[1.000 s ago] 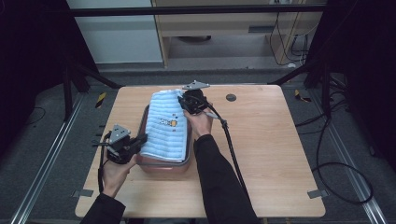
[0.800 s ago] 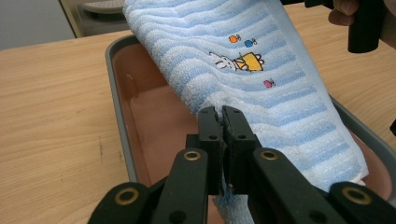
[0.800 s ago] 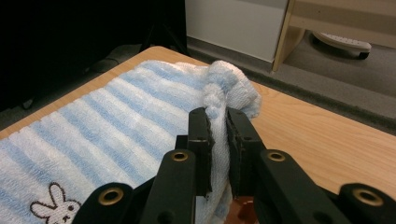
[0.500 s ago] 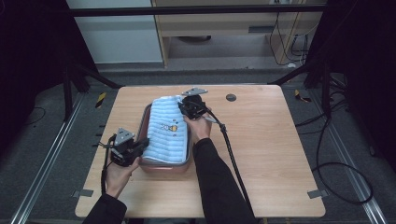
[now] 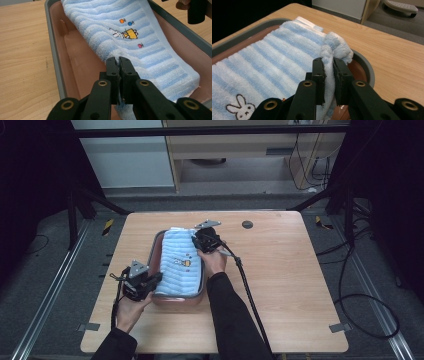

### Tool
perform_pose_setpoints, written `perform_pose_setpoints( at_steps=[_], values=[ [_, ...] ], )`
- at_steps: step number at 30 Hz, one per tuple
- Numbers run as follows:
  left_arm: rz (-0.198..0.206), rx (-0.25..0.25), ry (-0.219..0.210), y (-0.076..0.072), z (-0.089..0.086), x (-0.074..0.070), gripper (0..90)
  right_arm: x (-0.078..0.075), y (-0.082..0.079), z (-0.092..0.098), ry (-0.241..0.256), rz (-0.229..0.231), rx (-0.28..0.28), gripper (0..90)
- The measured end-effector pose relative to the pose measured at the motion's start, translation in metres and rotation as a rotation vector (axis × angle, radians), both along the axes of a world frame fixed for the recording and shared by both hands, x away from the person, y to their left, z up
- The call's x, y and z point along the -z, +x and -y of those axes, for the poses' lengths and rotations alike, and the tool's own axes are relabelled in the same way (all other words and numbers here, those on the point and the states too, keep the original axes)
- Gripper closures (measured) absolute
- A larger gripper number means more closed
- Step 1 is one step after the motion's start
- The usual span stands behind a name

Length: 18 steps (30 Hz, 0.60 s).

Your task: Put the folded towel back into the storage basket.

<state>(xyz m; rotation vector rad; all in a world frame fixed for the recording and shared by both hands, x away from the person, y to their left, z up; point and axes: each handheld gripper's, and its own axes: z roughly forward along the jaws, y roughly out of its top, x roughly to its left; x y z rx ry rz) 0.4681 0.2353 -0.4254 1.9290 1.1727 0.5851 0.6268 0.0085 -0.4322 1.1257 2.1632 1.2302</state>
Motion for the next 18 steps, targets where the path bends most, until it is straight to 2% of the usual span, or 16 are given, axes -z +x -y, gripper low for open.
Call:
perform_pose_setpoints(
  at_steps=[3, 5, 8, 11, 17, 18],
  values=[
    [-0.011, -0.005, -0.003, 0.001, -0.001, 0.001, 86.3, 0.002, 0.0, 0.0, -0.012, -0.009, -0.005, 79.8],
    [-0.015, -0.015, -0.005, 0.001, -0.002, 0.002, 81.7, 0.002, 0.0, -0.001, -0.023, -0.017, -0.01, 77.8],
    [-0.002, -0.04, -0.015, 0.001, -0.006, 0.0, 72.4, 0.0, -0.001, 0.001, -0.034, 0.002, 0.005, 68.7],
    [0.016, -0.054, -0.027, 0.0, -0.01, -0.004, 69.7, -0.004, -0.003, 0.004, -0.022, 0.025, 0.009, 63.0],
    [0.042, -0.063, -0.037, -0.004, -0.014, -0.01, 67.1, -0.016, -0.009, 0.013, -0.003, 0.067, 0.032, 57.6],
    [0.05, -0.063, -0.042, -0.005, -0.015, -0.012, 64.9, -0.022, -0.013, 0.019, 0.015, 0.081, 0.04, 53.8]
  ],
)
